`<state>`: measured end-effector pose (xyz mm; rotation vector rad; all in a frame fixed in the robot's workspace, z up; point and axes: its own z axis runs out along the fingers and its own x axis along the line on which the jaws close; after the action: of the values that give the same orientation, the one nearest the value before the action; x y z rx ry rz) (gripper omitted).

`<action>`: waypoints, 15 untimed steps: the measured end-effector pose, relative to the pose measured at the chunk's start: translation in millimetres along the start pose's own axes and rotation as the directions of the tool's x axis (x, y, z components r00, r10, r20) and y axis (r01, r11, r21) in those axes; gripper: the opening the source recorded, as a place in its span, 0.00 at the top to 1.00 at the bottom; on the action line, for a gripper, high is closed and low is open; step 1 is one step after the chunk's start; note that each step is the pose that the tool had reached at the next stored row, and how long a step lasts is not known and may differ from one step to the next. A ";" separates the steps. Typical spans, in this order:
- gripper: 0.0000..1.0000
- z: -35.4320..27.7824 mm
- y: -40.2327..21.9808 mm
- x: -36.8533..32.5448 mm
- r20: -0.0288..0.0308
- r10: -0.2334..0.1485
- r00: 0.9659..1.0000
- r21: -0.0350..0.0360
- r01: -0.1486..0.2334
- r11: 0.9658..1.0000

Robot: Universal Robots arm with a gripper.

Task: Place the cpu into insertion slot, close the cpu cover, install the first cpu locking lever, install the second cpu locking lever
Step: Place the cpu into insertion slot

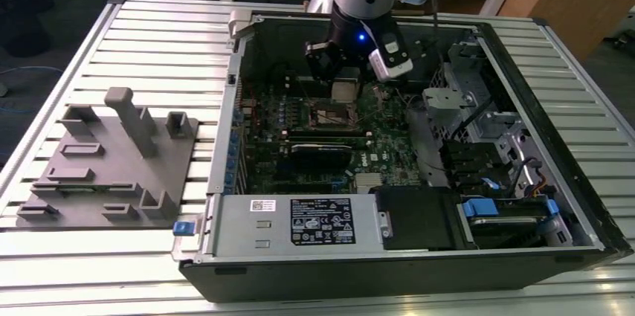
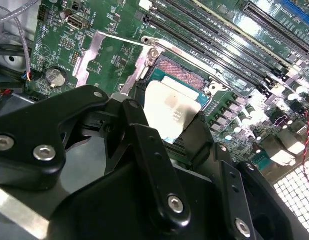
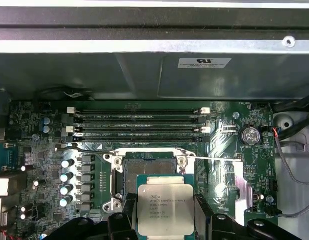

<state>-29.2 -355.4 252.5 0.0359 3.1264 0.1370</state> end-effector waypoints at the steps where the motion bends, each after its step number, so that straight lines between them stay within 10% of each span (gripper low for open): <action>1: 0.46 0.0 0.0 0.0 0.000 0.000 1.000 0.000 0.000 1.000; 15: 0.46 8.5 -0.8 0.1 0.000 0.000 1.000 0.001 0.000 1.000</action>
<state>-29.2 -355.4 244.0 0.0359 3.1265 0.1349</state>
